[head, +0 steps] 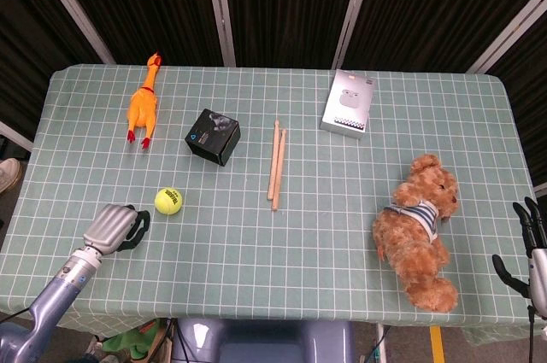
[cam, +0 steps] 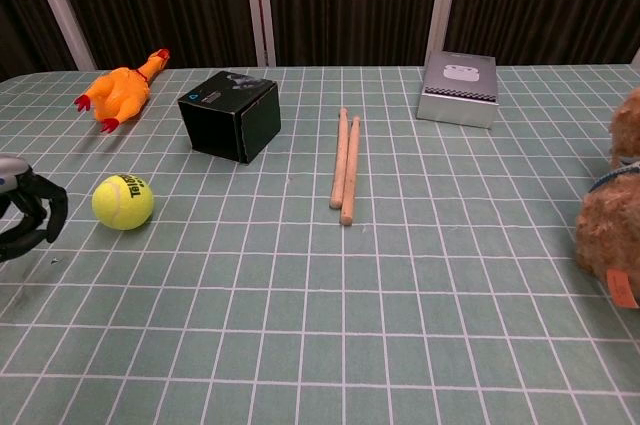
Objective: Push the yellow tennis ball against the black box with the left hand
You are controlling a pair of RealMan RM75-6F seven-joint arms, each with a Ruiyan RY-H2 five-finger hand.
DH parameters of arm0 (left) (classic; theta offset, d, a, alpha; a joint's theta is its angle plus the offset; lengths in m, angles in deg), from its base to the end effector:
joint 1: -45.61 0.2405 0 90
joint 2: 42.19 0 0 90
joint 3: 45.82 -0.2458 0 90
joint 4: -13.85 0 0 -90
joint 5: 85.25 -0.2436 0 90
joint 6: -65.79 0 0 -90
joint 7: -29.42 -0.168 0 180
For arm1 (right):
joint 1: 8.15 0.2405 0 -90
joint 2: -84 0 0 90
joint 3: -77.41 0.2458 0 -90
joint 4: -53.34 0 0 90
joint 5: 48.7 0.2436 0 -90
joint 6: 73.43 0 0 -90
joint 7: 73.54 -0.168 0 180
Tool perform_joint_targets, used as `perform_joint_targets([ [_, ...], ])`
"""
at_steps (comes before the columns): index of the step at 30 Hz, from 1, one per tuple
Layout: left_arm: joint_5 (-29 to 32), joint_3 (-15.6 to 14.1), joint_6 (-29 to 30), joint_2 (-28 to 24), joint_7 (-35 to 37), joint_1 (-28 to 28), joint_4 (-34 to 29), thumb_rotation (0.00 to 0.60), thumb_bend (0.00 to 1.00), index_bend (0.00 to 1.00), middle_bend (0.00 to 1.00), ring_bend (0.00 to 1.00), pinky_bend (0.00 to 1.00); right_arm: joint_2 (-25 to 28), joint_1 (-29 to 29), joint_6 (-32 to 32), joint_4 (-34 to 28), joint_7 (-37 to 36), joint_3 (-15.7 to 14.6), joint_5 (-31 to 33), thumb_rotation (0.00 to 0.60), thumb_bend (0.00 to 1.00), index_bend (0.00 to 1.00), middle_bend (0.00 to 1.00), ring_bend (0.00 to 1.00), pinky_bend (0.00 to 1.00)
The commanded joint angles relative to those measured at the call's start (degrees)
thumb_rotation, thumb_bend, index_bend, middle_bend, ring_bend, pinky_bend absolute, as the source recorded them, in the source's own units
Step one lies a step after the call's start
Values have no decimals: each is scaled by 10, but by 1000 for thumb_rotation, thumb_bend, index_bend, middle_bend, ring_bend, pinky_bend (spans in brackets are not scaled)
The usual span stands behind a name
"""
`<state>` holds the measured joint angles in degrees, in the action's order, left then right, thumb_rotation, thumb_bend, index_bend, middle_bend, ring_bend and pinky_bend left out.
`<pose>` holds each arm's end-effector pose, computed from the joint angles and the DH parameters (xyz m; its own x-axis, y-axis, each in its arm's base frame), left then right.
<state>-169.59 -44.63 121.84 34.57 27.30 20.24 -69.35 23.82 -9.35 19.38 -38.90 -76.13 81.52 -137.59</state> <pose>-0.2693 0.2888 -0.0126 0.4757 0.3740 0.7961 0.8714 -0.3235 -0.3687 -0.3226 -0.1775 0.1666 0.4221 0.1122 0.8996 -0.9063 0.0300 0.4216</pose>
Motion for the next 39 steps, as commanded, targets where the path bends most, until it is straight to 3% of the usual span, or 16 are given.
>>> perform_joint_targets([
  [1,16,0,-49,15,-5,-28,9,600,450,565,778,467,701,1,-1,2,2,-6,0,-1,600,347,0,0,0,0],
  [19,57,4,-116,39,-47,-75,21,600,435,424,652,454,664,9,-6,15,9,-38,2,-5,600,347,0,0,0,0],
  [39,83,14,-130,28,-53,-99,28,600,435,421,659,454,653,10,-6,20,14,-47,4,-6,600,347,0,0,0,0],
])
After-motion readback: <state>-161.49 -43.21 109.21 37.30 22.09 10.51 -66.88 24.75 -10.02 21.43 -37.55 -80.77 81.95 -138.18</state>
